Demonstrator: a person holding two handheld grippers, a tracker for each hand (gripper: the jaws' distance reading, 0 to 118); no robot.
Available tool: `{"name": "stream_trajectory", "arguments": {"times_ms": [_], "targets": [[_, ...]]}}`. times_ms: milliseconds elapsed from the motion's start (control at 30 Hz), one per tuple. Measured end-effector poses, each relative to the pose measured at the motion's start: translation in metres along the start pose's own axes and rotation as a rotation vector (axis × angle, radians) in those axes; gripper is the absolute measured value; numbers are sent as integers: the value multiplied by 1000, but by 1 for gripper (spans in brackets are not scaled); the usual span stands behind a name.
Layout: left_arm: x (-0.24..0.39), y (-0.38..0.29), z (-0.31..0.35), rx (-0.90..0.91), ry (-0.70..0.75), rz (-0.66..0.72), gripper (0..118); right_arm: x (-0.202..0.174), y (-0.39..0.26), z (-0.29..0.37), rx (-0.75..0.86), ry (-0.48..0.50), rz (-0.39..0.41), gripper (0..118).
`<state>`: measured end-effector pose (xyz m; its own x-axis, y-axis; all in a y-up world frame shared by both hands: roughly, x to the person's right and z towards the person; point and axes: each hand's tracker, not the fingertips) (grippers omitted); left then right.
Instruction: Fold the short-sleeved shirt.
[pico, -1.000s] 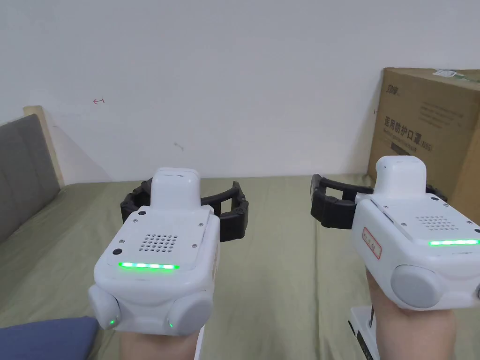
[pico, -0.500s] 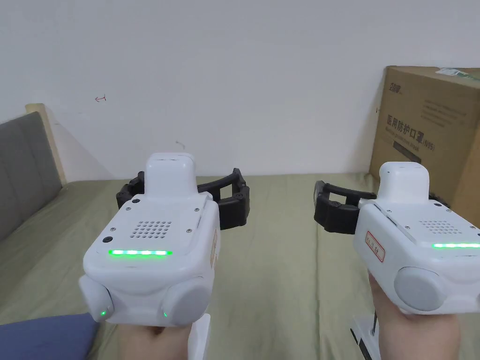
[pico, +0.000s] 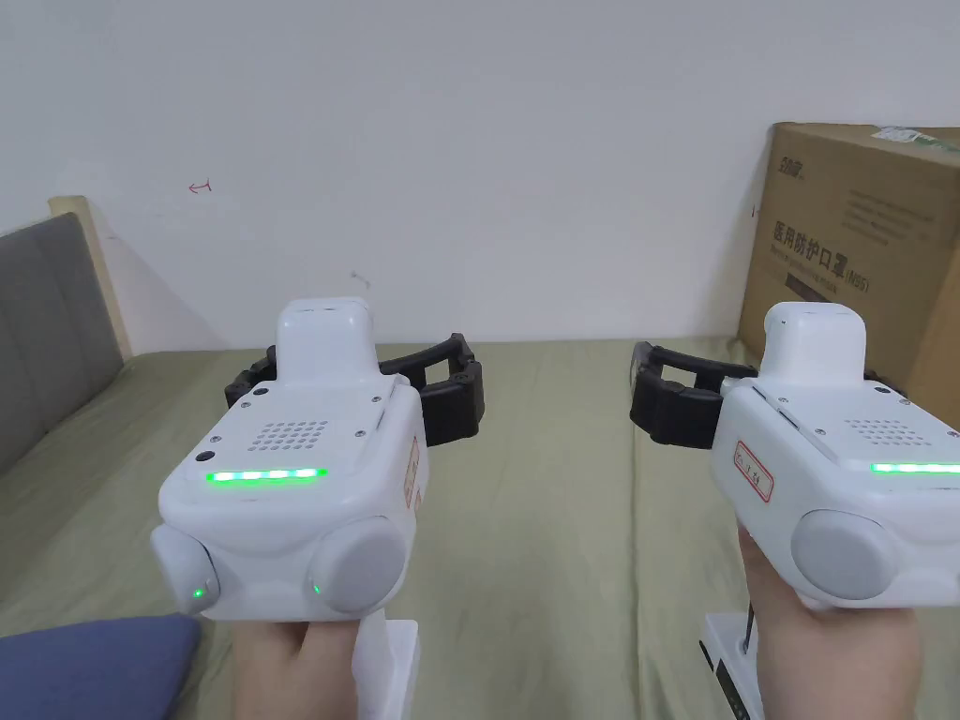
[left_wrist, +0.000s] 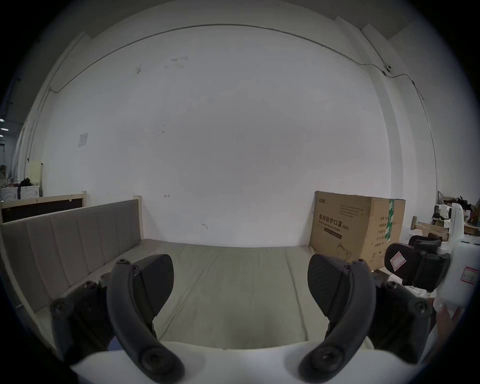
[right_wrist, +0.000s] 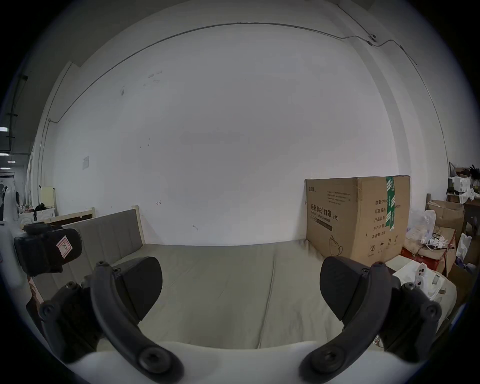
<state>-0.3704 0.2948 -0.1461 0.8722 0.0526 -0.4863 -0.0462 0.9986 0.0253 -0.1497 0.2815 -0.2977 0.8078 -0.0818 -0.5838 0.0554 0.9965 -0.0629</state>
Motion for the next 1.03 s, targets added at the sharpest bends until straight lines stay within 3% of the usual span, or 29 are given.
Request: {"name": "stream_trajectory", "arguments": {"times_ms": [267,800,1033], "targets": [[8,-3,3,-6,-20,-43,107,-4,-4,2,-19,7,-6,118],[6,-8,4,-54,-70,21,107,-11,-8,8,-37,17,17,118],[7,-13,1,-68,-28,-1,107,-14,-9,7,-45,21,32,118]]}}
